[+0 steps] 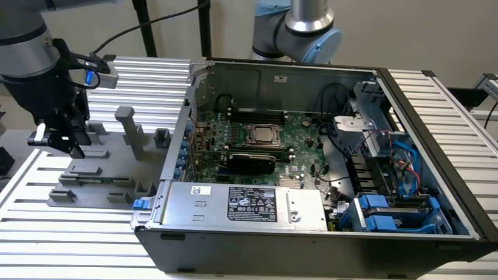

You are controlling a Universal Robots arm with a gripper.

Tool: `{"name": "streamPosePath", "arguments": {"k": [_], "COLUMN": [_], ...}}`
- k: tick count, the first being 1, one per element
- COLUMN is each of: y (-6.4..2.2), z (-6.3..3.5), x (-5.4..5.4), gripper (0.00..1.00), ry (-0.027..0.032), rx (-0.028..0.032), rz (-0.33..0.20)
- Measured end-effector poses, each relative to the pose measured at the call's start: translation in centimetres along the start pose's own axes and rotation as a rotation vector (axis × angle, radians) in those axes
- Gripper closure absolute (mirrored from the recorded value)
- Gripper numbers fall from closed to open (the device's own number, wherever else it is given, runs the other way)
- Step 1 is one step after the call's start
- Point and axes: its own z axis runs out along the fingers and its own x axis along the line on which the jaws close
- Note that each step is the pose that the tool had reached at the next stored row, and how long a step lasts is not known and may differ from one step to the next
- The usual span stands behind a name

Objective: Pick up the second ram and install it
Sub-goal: 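Pick up the second ram and move it above second insertion slot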

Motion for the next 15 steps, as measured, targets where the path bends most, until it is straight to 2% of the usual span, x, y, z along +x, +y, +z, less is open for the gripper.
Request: {"name": "streamPosePath", "arguments": {"k": [15], "y": [-0.51], "z": [2.76], "x": [0.5], "gripper": [0.62], "ry": [-0.0001], "rx": [0.0001], "rz": [0.002]}}
